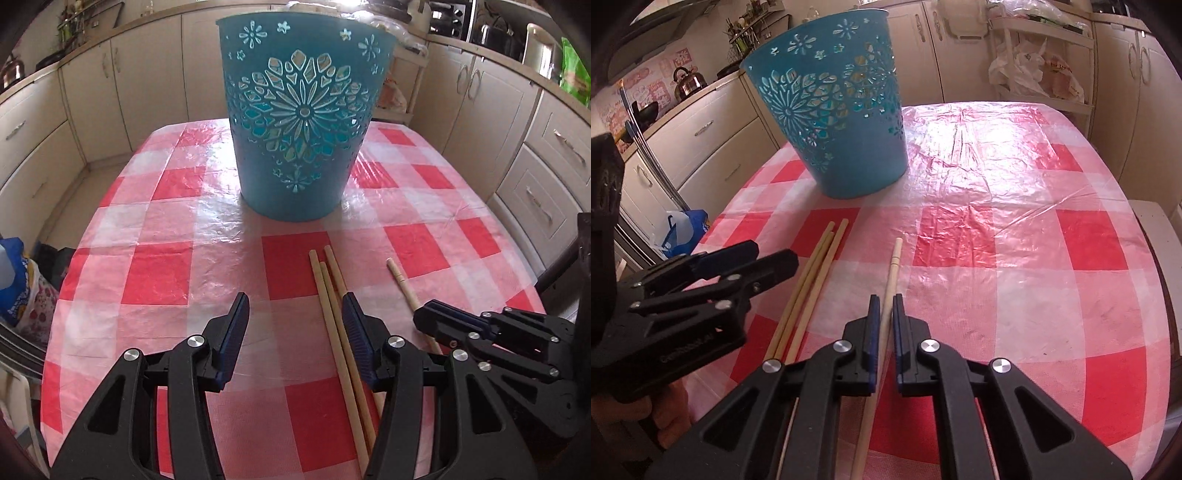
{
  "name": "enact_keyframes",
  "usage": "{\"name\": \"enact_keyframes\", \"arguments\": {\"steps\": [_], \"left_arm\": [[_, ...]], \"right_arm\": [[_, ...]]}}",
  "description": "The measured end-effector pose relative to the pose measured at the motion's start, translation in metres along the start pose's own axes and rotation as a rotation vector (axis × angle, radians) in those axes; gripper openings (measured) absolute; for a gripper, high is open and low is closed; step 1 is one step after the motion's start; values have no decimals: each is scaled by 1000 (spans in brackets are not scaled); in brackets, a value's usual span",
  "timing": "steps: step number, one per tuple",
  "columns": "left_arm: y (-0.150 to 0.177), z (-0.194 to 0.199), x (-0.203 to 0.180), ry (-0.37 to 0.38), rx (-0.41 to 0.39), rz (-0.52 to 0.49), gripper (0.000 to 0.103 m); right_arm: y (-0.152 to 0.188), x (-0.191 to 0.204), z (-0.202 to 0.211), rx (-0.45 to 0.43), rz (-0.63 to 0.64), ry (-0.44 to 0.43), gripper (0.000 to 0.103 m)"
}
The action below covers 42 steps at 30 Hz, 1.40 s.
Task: Organize utensils
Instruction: 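Grasp a chopstick with the right gripper while the left gripper grasps another, then lift the chopstick over the teal bin and open the left gripper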
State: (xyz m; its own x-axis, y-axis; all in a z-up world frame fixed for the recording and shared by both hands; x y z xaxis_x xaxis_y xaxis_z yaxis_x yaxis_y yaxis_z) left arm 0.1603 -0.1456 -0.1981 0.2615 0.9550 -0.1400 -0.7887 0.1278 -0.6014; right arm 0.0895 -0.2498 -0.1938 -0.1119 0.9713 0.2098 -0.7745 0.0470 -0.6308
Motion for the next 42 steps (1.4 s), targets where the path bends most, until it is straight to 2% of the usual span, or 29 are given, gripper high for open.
{"name": "enact_keyframes", "arguments": {"steps": [7, 11, 12, 14, 15, 16, 17, 21, 23, 25, 26, 27, 29, 31, 33, 37, 40, 42], "left_arm": [[5, -15, -1, -65, 31, -48, 49], [2, -18, -2, -72, 43, -48, 49], [0, -20, -3, -66, 44, -52, 46], [-3, -21, -8, -49, 48, -73, 27], [-3, -21, -11, -40, 53, -91, 21], [-4, -21, -15, -31, 58, -107, 12], [-4, -22, -18, -21, 65, -119, 8], [-3, -20, -16, 28, 100, -80, 7], [-1, -19, -10, 31, 118, -58, 7], [-2, -19, -7, 20, 134, -57, 7], [-3, -20, -6, 22, 141, -58, 8], [-3, -21, -7, 21, 145, -65, 8], [-3, -22, -7, 9, 146, -79, 8], [-3, -22, -8, 0, 140, -96, 8], [-2, -20, -7, 21, 138, -80, 6], [-5, 0, 3, 62, 57, -24, 5], [-15, 31, 12, 106, -59, 27, 5], [-24, 56, 16, 143, -147, 54, 5]], "right_arm": [[0, -5, 1, -10, -58, -69, 8], [1, -7, 2, -13, -74, -88, 8], [0, -6, 2, -12, -68, -83, 8], [0, -4, 2, -10, -47, -63, 8], [0, -2, 2, -9, -35, -53, 9], [0, -1, 2, -8, -26, -46, 9], [0, 0, 2, -8, -20, -42, 10], [-1, 4, 1, -3, 8, -40, 17], [-3, 10, -1, 6, 50, -13, 20], [-5, 17, -4, 13, 95, 16, 29], [-5, 19, -5, 16, 108, 34, 29], [-5, 19, -6, 18, 114, 43, 29], [-4, 18, -6, 22, 138, 87, 22], [-3, 18, -6, 29, 188, 134, 8], [-1, 19, -5, 28, 205, 143, 7], [-1, 11, -3, 15, 128, 90, 6], [-1, 2, -2, 4, 51, 32, 6], [-1, 2, -1, 2, 39, 24, 6]]}}
Point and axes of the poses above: each gripper's, at about its wrist camera, not at the fingertips, and z roughly against the way its jaws point, x to its left, y to its underside, the point moved 8 cm from there along -z, roughly the way its jaws point, and after that the axes turned 8 degrees about z, right-handed, at the moved point
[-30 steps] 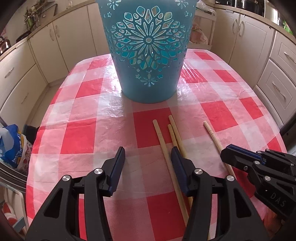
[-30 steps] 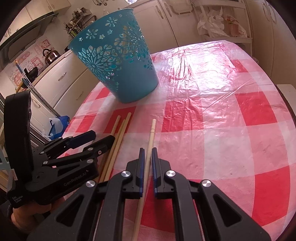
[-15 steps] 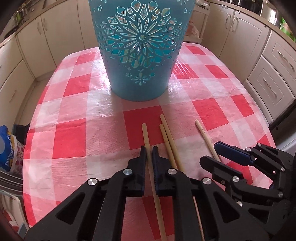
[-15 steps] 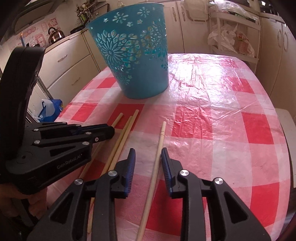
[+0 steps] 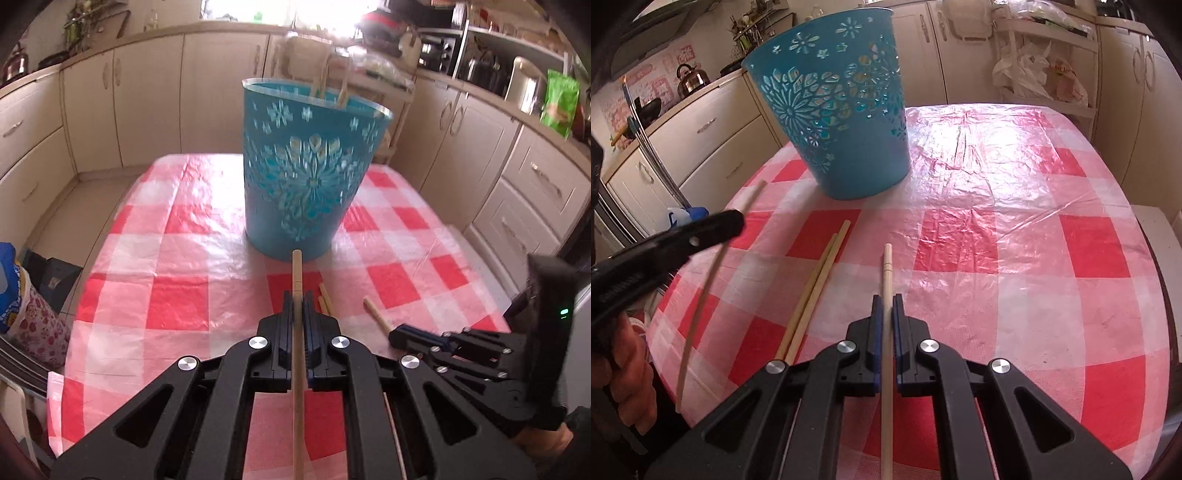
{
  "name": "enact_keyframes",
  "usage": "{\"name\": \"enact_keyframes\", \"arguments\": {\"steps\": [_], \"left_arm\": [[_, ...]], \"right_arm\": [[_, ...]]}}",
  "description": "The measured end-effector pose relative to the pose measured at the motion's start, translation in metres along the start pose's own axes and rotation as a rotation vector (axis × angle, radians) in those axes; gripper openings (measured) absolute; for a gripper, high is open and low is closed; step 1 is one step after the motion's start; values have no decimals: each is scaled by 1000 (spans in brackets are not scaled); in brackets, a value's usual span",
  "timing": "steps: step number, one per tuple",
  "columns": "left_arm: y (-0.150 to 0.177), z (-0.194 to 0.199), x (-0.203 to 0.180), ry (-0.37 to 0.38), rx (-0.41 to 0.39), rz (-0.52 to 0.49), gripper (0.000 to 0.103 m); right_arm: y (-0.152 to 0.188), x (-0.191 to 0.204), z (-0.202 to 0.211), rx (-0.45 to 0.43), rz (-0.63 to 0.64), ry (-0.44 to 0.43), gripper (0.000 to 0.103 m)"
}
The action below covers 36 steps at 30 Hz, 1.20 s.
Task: Organize utensils
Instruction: 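Lift the chopstick over the teal bin and open the left gripper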
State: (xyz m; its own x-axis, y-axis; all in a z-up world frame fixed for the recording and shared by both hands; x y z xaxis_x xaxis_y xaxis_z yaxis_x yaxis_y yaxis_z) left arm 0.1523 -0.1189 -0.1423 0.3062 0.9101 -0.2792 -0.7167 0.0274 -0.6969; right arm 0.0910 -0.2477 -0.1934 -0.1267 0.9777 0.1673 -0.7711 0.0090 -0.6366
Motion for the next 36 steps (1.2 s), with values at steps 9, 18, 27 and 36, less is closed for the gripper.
{"name": "enact_keyframes", "arguments": {"steps": [9, 18, 27, 36], "left_arm": [[-58, 93, -22, 67, -295, 21, 5], [-88, 163, -40, 120, -474, 5, 5], [-119, 196, -35, 167, -607, 48, 5], [-163, 187, -39, 194, -679, 65, 5]], "right_arm": [[-1, 5, 0, 0, 32, 58, 6], [0, 4, 0, -2, 40, 82, 6], [0, 2, 0, -6, 10, 51, 6], [0, -3, 1, -15, -35, 3, 6]]}}
Point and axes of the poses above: each gripper's, at about its wrist camera, not at the fingertips, and z roughly against the way its jaws point, x to its left, y to its underside, the point moved 8 cm from there along -z, roughly the way its jaws point, and after that the axes turned 8 degrees about z, right-handed, at the moved point
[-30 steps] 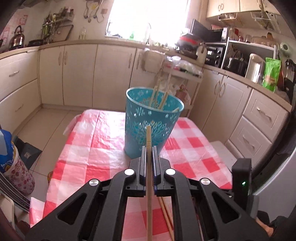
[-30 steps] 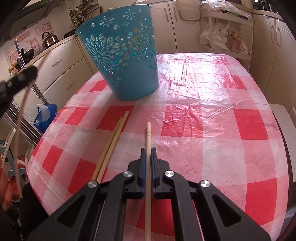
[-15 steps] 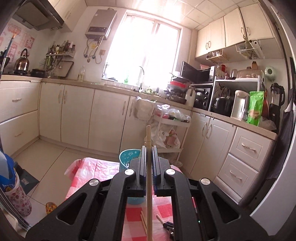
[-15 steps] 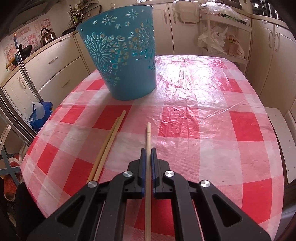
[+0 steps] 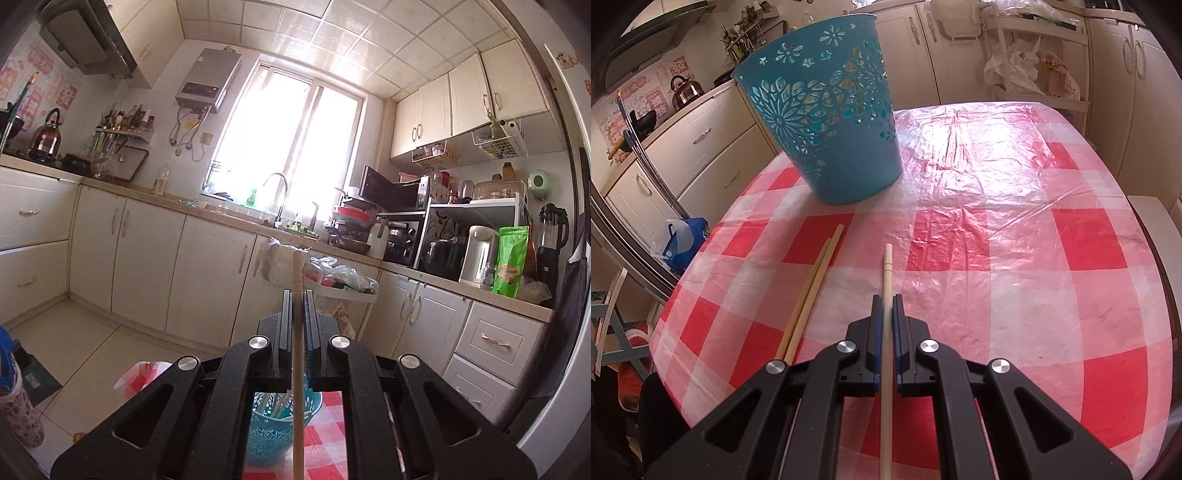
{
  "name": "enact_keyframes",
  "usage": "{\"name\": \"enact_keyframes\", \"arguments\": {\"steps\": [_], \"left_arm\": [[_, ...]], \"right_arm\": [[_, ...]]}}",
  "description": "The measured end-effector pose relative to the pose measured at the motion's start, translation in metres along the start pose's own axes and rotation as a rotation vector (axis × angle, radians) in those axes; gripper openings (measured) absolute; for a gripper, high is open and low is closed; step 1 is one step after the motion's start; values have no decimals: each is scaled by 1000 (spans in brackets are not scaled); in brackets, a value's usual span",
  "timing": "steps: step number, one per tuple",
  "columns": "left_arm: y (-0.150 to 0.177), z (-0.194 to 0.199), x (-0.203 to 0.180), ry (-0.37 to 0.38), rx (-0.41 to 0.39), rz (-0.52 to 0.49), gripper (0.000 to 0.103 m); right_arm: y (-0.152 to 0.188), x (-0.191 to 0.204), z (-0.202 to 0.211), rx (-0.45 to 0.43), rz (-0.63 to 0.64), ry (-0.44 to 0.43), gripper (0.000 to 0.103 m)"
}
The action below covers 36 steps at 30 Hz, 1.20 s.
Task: Organize utensils
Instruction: 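Lift the chopstick over the teal bin and open the left gripper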
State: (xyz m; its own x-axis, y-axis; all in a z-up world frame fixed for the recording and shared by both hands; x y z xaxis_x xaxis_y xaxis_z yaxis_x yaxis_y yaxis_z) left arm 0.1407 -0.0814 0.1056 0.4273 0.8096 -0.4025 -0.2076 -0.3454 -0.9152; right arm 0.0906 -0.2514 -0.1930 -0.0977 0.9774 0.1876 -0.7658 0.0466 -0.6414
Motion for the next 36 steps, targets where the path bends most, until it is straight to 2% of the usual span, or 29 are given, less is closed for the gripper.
{"name": "enact_keyframes", "arguments": {"steps": [15, 24, 30, 36], "left_arm": [[-5, -117, 11, -64, -77, 6, 5], [10, -162, 20, -94, -98, 9, 5], [33, -188, 33, -133, -70, 1, 5], [59, -195, 49, -167, -16, -1, 5]], "right_arm": [[0, -1, 0, -3, -19, -12, 6], [0, 0, 0, -2, -20, -13, 6], [0, 0, 0, -2, -21, -13, 6], [0, -1, 0, -2, -21, -14, 6]]}}
Point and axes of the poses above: each gripper's, at about its wrist camera, not at the fingertips, and z roughly against the way its jaws point, x to its left, y to its underside, the point moved 8 cm from there along -z, roughly the way its jaws point, and after that the axes turned 8 degrees about z, right-handed, at the moved point
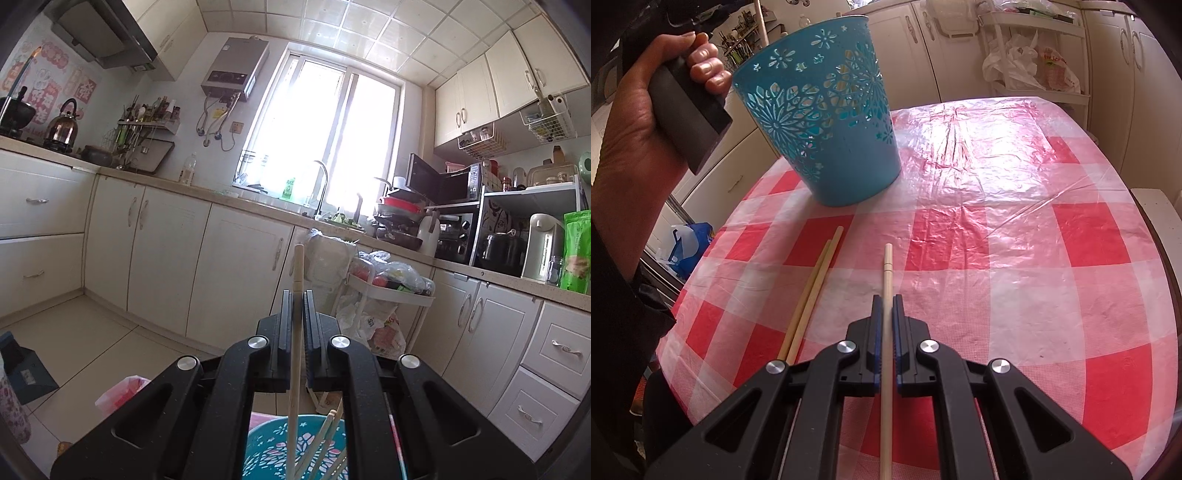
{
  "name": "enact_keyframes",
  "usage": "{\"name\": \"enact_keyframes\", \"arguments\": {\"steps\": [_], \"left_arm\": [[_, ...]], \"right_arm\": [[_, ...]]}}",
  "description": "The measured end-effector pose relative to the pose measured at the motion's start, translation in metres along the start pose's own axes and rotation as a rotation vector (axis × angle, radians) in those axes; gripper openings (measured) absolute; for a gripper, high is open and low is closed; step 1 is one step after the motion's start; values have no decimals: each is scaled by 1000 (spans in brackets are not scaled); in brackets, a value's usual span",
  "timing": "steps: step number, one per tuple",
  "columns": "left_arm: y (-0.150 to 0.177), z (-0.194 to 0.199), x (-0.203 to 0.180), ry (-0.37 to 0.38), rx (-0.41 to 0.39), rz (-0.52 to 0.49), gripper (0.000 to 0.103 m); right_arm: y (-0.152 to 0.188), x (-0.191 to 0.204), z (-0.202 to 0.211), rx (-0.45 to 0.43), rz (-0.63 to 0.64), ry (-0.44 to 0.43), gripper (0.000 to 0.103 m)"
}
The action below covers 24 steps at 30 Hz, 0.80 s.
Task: Organize utensils
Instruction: 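Carry the chopstick over the teal bin and open the right gripper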
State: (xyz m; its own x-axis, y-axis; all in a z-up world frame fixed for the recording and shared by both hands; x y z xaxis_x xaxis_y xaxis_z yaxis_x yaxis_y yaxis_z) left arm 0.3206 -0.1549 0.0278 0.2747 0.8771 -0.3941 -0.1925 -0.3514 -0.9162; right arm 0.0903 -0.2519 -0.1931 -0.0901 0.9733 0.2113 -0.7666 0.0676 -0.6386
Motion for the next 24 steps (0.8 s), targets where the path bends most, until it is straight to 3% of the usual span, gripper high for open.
{"name": "enact_keyframes", "arguments": {"steps": [12, 17, 24], "left_arm": [[32, 18, 14, -12, 139, -36, 9], [31, 52, 31, -30, 150, -21, 31], [65, 103, 73, -81, 233, 5, 40]], "right_arm": [[1, 1, 0, 2, -5, -6, 6], [0, 0, 0, 0, -14, -13, 6], [-3, -7, 10, -57, -56, -32, 6]]}}
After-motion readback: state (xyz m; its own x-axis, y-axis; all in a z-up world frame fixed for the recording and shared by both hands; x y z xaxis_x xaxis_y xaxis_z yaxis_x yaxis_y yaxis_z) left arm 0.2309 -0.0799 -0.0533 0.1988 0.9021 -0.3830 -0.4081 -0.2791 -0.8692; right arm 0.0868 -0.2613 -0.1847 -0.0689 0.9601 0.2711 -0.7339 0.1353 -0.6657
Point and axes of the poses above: each gripper's, at about its wrist camera, not at the fingertips, and z roughly against the way its jaws point, x to its left, y to its underside, the point moved 8 cm from there along -z, roughly the way its jaws point, and after that the axes turned 8 degrees about z, right-handed, at the moved point
